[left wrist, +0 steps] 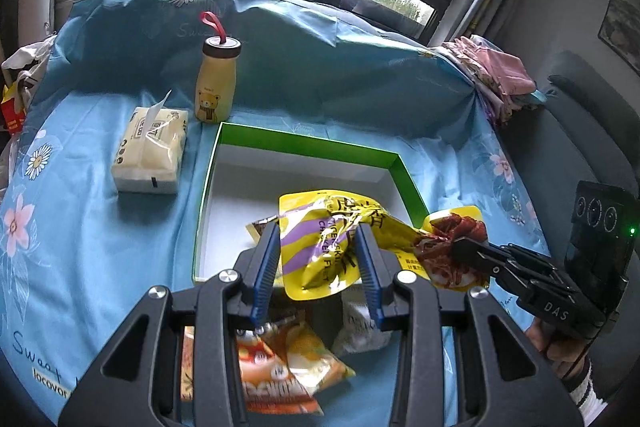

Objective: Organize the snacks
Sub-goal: 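Carry the chicken snack bag into the box and open the left gripper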

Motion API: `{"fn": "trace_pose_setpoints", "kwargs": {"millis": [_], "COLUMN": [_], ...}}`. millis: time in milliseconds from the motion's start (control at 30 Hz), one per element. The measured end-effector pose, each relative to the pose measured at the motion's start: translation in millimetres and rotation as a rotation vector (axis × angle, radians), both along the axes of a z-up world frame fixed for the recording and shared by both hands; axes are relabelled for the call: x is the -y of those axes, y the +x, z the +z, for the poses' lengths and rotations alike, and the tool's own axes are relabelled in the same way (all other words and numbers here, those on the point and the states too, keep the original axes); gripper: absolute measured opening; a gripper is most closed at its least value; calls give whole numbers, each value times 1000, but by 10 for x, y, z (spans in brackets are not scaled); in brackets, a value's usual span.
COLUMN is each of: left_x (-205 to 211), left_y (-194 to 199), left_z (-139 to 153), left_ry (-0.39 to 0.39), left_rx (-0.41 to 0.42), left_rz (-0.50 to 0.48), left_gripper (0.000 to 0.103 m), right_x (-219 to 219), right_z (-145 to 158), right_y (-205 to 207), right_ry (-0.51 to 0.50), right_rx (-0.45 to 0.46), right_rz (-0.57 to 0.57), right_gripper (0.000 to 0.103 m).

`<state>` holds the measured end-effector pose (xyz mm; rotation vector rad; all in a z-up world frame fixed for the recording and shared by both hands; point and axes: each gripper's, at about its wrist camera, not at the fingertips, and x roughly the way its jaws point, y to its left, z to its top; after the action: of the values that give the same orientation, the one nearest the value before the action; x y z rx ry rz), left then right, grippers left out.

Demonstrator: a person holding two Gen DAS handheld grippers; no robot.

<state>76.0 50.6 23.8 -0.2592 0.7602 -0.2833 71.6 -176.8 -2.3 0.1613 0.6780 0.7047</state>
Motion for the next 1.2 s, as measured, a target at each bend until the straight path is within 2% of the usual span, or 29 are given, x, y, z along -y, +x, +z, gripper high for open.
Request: {"fn": "trace_pose_setpoints", "kwargs": {"millis": [400, 1200], "left_x": [-12, -7], "left_y": [350, 805], "left_z": [-164, -660], "left_ry": [11, 16], "left_rx": [-32, -145], "left_rz": [5, -3], "left_gripper": [38, 38], "right_x": [-40, -77], "right_z": [-191, -618], "right_y": [405, 847], "right_ry": [1, -47], "right_rx": [-53, -161], "right_rz": [-11, -35], "right_gripper": [7, 7]}}
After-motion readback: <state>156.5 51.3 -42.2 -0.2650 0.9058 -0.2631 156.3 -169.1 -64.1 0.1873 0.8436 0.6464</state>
